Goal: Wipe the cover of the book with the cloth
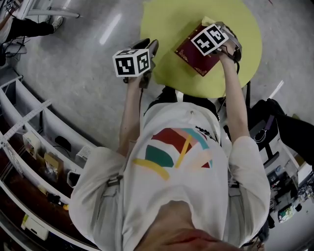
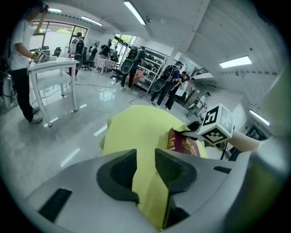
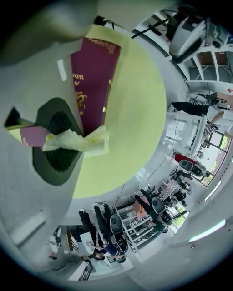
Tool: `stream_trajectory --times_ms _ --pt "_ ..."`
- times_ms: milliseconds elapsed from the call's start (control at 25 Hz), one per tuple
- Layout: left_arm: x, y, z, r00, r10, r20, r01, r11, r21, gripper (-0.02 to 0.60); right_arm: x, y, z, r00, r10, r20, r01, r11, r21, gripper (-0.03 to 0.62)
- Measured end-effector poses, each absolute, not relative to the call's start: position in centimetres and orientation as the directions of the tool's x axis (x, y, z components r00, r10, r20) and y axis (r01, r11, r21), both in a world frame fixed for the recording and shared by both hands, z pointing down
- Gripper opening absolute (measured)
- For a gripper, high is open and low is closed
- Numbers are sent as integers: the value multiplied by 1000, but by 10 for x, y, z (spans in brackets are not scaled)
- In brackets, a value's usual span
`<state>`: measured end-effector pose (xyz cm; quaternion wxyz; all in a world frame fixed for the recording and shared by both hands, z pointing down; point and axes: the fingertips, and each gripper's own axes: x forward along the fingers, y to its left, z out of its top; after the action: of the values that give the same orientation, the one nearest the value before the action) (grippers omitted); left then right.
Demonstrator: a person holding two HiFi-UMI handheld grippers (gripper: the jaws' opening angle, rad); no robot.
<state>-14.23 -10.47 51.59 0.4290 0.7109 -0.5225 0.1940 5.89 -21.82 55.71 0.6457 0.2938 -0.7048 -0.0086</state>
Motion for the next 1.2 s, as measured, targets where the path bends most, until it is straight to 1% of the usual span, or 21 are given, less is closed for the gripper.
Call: stream_trajectory --times_ms 200,480,600,680,760,1040,1120,1200 --pt "-140 -101 521 387 -563 731 -908 -92 409 126 31 -171 557 -71 -357 931 -375 875 307 31" --pt "-137 -97 525 391 -567 725 -903 -85 420 126 -1 -98 555 -176 -217 960 -324 934 152 31" --pt "-137 -93 527 394 -566 724 -901 -80 427 126 -13 -68 555 -227 -133 965 -294 954 62 31" --pt "-134 -91 528 402 -564 721 -895 -76 439 126 -17 -53 556 -259 -76 963 -292 956 -3 31" --pt "-131 -89 529 405 -564 720 -893 -75 443 126 -20 -43 555 -277 -51 960 -290 956 -33 31" --pt "-125 -78 529 420 -549 722 -890 -95 446 126 -26 -39 546 -320 -29 947 -265 962 -61 31" --pt "-111 -77 530 439 -534 722 -885 -117 451 126 -17 -57 539 -330 -86 940 -241 970 4 31" --pt "-94 -73 533 465 -510 724 -876 -143 462 127 -5 -81 533 -303 -176 936 -166 977 130 31"
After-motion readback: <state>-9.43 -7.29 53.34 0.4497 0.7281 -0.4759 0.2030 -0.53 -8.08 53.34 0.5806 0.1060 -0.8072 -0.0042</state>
